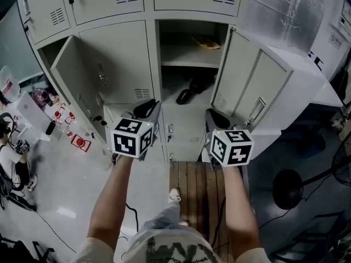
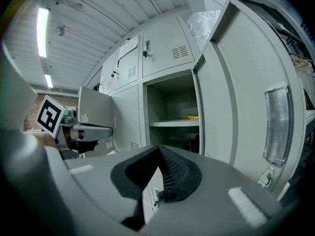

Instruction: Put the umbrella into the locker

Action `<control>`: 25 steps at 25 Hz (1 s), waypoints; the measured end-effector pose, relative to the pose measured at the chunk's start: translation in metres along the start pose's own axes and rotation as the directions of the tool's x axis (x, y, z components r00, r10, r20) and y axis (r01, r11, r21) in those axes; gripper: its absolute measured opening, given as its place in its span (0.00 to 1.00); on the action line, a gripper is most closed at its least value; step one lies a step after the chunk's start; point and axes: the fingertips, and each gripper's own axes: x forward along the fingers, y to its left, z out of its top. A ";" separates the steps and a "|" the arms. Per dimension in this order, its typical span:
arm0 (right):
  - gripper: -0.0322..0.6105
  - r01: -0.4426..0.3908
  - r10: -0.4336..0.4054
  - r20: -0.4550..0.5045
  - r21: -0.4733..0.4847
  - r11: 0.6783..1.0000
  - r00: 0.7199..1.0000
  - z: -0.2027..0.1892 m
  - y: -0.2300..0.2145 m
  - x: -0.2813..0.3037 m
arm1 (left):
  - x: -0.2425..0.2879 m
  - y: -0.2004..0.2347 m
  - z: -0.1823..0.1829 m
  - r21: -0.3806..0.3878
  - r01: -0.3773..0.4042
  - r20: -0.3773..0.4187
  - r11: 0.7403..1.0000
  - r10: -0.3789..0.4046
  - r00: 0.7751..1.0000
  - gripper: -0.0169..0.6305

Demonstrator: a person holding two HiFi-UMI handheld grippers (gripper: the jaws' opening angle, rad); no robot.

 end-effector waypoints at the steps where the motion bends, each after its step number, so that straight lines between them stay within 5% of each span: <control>1: 0.04 -0.002 0.002 -0.002 -0.005 1.000 1.000 -0.001 0.001 -0.001 | -0.003 -0.001 -0.001 0.001 -0.004 0.002 1.000 0.004 1.000 0.10; 6: 0.04 -0.002 0.002 0.003 -0.012 1.000 1.000 -0.002 0.003 -0.008 | -0.007 -0.006 -0.010 0.003 -0.010 -0.011 1.000 0.010 1.000 0.04; 25: 0.04 0.001 -0.001 0.015 -0.023 1.000 1.000 0.003 0.006 -0.013 | -0.002 -0.020 -0.015 0.022 0.008 -0.031 1.000 -0.007 0.999 0.04</control>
